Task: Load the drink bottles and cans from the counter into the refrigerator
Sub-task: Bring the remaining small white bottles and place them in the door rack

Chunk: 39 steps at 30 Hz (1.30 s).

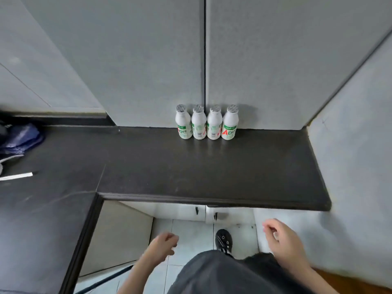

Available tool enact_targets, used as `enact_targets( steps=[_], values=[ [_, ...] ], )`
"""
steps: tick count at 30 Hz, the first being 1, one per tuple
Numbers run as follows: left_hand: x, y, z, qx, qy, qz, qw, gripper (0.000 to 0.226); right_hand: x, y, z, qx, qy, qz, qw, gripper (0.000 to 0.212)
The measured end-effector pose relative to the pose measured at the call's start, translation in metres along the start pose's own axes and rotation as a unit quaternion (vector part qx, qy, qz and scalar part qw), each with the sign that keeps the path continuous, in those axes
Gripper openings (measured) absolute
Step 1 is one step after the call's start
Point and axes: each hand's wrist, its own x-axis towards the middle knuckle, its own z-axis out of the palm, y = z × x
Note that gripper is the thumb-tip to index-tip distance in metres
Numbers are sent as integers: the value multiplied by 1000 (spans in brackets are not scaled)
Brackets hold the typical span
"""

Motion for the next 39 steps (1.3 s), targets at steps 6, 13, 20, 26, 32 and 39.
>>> enact_targets(
  steps=[6,13,20,26,32,39],
  values=[
    [19,99,-28,2,192,130,973,22,108,-68,-34,55,88,-121,987,16],
    [29,164,-53,-37,318,253,913,31,194,-134,-42,91,106,-162,977,32],
    [56,234,-92,10,346,350,870,49,227,-176,-39,52,135,-188,972,49],
    [83,265,-101,17,326,387,863,44,232,-191,-31,19,143,-169,975,52],
    [100,262,-105,0,307,413,857,37,232,-186,-26,-19,185,-164,969,36],
    [106,244,-111,-35,302,439,845,35,218,-175,-13,16,180,-155,971,35]
  ],
)
